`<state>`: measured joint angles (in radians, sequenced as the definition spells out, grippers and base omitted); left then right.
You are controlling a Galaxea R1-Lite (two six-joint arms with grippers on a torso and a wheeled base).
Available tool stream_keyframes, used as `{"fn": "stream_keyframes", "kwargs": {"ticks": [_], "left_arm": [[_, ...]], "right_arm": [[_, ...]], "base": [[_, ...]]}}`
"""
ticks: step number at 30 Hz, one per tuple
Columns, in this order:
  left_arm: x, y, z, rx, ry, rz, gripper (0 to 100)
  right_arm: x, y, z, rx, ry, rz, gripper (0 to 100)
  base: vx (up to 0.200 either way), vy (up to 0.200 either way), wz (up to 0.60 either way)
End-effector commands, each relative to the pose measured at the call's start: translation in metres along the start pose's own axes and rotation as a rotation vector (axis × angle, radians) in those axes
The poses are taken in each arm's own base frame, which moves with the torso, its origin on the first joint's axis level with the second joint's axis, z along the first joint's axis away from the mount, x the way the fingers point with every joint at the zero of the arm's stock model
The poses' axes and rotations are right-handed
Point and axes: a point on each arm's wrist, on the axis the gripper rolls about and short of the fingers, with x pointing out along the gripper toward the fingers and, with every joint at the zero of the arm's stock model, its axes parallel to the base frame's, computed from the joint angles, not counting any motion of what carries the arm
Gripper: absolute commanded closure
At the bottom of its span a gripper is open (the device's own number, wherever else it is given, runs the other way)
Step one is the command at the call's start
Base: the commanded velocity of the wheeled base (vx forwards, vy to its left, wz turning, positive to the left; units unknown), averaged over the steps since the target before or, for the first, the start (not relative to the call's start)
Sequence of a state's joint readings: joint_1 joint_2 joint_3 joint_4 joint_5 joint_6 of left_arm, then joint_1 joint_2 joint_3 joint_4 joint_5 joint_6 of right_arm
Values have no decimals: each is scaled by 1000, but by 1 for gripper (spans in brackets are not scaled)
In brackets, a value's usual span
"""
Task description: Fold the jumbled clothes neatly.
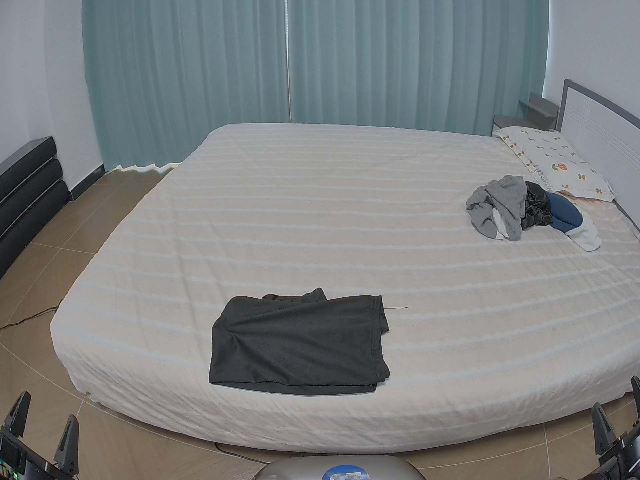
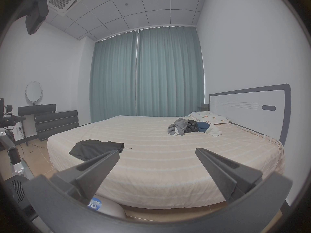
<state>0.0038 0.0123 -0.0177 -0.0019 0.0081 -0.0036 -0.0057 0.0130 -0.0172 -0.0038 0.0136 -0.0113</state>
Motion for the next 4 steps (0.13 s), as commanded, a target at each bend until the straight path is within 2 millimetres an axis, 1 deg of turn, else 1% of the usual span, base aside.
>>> {"fn": "stream_keyframes", "kwargs": {"ticks": [1, 4], "left_arm": [[0, 0, -4, -1, 6, -4, 0], [0, 0, -4, -16, 6, -4, 0]], "right_arm": [[0, 0, -5, 2, 7, 0, 0], [0, 0, -5, 8, 5, 1, 0]], "base": [[0, 0, 0], [0, 0, 0]]}}
